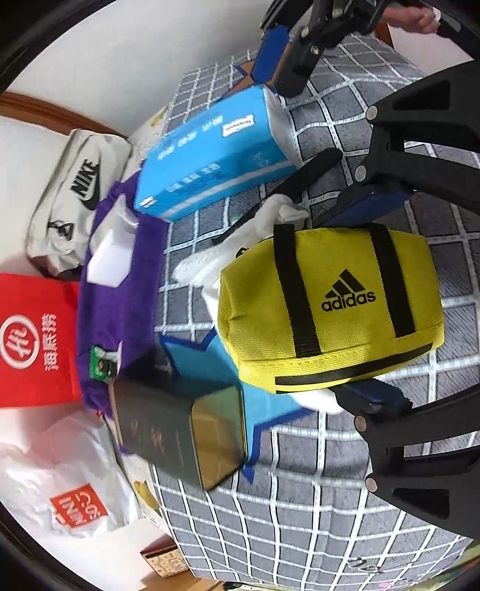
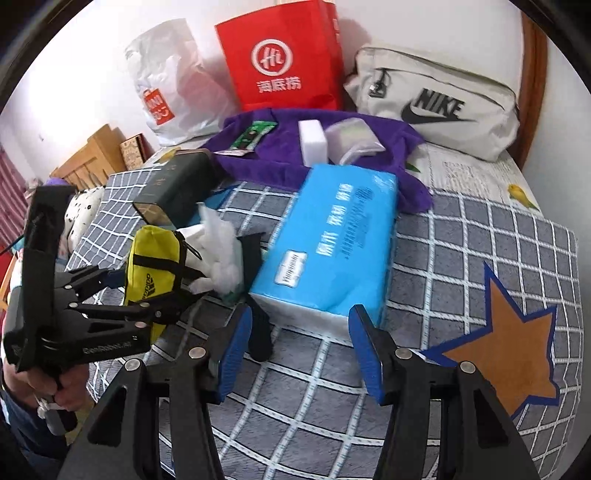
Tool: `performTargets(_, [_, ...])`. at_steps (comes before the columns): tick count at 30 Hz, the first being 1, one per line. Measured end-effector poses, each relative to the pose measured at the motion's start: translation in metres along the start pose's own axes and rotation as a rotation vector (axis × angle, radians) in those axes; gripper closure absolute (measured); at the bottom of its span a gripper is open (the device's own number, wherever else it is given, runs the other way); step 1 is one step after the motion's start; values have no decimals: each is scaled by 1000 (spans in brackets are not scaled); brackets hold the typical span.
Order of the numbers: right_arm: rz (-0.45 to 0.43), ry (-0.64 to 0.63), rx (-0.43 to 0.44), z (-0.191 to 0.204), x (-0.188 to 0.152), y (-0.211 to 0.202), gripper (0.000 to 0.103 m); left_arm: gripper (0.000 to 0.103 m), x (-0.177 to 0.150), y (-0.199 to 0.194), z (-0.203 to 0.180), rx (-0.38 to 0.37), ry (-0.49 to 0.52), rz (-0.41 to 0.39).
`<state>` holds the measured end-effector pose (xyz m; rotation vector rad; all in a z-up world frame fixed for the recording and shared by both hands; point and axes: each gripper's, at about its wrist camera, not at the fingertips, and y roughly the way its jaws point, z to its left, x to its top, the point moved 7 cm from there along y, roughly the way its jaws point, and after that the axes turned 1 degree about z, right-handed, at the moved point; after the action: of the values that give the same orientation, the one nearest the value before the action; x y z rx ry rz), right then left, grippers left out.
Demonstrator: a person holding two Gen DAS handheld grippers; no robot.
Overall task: Organize soft objects
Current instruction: 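Lift the yellow pouch with the left tool while the right grasps the mint and white gloves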
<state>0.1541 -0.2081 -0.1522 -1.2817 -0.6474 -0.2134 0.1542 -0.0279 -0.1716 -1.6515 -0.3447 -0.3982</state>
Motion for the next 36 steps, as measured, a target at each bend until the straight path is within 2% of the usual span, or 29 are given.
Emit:
performTargets(6, [-5, -80, 32, 34, 15, 6, 49, 33, 4, -20, 26, 12, -40, -29])
performTargets(13, [39, -159, 66, 67, 18, 25, 49, 33, -6, -28, 50, -57, -92, -18])
performTargets(18, [81, -191, 64, 80, 11, 37, 49, 33, -10, -39, 82, -69, -174, -50])
performTargets(21, [93, -187, 58, 83, 9, 40, 49, 33, -8, -46, 90, -105, -203, -75])
performTargets(22, [91, -180, 65, 84, 10, 41, 49, 33, -8, -47, 89, -122, -195, -72])
performTargets(25, [90, -176, 120, 97, 12, 44, 49, 33, -9, -44, 87, -108, -173, -69])
performTargets(30, [108, -247, 193, 129, 6, 58, 49, 33, -14, -34, 93, -132, -197, -40])
performTargets(36, [114, -298, 183, 145, 10, 85, 49, 33, -19, -23, 107, -165, -240, -2])
